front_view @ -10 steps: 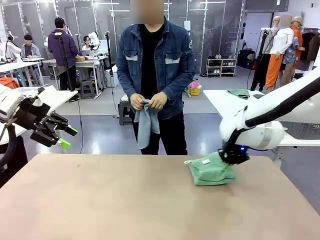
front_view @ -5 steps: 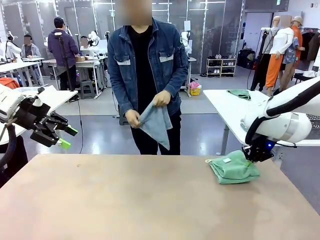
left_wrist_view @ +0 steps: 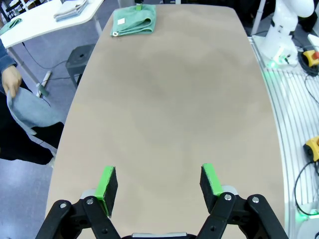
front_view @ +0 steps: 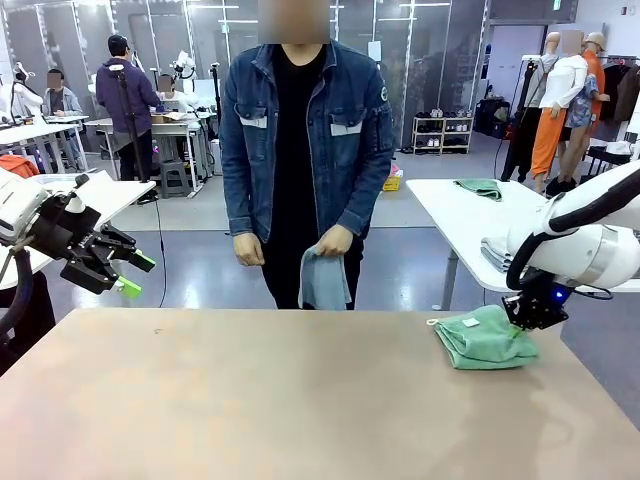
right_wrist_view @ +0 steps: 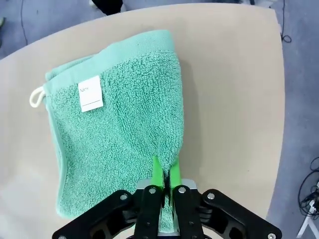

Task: Fold the towels and place them in the basket.
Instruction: Place the folded Towel with hook on the right side of the table.

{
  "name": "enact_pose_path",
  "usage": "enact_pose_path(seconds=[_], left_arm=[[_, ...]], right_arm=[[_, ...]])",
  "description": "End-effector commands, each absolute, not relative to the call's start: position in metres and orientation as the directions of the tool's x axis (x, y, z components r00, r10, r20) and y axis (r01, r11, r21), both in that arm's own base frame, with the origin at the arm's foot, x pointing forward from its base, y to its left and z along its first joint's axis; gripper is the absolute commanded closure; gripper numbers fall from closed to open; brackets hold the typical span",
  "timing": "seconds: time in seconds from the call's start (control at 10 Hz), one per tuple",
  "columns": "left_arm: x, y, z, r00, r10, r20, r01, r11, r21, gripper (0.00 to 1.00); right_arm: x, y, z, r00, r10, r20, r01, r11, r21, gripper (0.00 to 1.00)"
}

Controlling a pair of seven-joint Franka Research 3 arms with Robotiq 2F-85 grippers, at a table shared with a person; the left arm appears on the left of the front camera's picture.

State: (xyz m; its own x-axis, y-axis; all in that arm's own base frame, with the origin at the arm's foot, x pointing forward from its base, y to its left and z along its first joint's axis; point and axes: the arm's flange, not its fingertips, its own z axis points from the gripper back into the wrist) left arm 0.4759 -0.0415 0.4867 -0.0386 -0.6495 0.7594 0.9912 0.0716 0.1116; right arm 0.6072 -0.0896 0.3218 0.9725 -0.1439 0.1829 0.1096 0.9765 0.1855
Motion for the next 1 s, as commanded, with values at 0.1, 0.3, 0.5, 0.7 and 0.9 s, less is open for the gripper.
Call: enact_pose_path(seconds=[0.1, 0.3, 0.5, 0.7, 0.9], left_arm=[[0.476, -0.042, 0.487, -0.041, -0.648, 0.76, 0.99, 0.075, 0.117, 0.16], [0.476, -0.042, 0.487, -0.041, -0.648, 0.76, 0.99, 0.075, 0.117, 0.16], [0.476, -0.042, 0.487, -0.041, -0.648, 0.76, 0.99, 0.075, 0.117, 0.16], [0.476, -0.042, 0.487, -0.041, -0.648, 0.76, 0.99, 0.075, 0.117, 0.16], [0.476, -0.042, 0.487, -0.041, -0.648, 0.76, 0.99, 0.075, 0.117, 0.16]], right_arm=[[0.607, -0.093, 0.318, 0.967, -0.148, 0.207, 0.106, 0.974, 0.202, 0.54], [0.602, -0.096, 0.325, 0.967, -0.14, 0.215, 0.097, 0.976, 0.197, 0.35], [0.595, -0.096, 0.341, 0.964, -0.138, 0.226, 0.097, 0.978, 0.186, 0.15], [0.574, -0.083, 0.388, 0.961, -0.097, 0.259, 0.055, 0.984, 0.167, 0.0], [0.53, -0.048, 0.477, 0.942, -0.071, 0.329, 0.028, 0.99, 0.135, 0.0]])
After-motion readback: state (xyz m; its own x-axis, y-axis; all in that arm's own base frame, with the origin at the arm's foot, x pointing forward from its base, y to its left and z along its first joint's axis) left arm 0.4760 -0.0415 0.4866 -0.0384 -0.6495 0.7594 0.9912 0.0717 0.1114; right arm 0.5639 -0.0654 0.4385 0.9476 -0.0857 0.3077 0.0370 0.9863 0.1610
